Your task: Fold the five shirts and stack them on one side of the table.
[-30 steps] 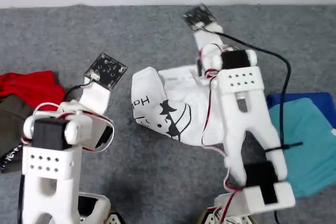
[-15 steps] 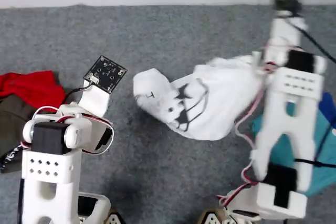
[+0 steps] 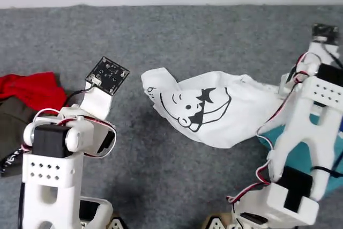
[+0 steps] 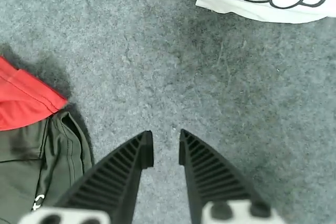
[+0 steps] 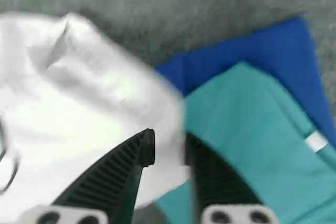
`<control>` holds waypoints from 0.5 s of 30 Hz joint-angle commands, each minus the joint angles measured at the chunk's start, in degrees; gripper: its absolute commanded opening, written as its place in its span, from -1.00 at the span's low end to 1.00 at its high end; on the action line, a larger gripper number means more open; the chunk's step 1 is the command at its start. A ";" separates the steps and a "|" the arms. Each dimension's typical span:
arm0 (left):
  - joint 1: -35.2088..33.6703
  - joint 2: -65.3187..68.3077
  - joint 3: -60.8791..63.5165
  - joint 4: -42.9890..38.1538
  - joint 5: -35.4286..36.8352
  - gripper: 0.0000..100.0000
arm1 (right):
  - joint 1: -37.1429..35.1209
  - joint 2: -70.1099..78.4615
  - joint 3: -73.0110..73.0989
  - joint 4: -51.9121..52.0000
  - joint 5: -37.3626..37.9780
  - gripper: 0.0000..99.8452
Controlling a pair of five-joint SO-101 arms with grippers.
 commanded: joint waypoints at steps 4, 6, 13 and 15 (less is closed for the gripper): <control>0.35 -0.53 3.74 -3.96 -0.18 -0.82 | -14.81 -8.04 -6.68 15.34 7.65 -0.40; 0.44 -0.88 5.32 -5.10 -0.18 -0.82 | -21.85 -9.71 -6.59 17.98 8.79 -0.45; 0.09 -1.05 5.41 -5.27 -0.26 -0.82 | -42.42 -9.71 7.38 8.92 9.14 -0.51; 0.09 -1.05 5.14 -5.27 -0.26 -0.82 | -44.53 -8.40 14.15 0.66 9.14 -0.51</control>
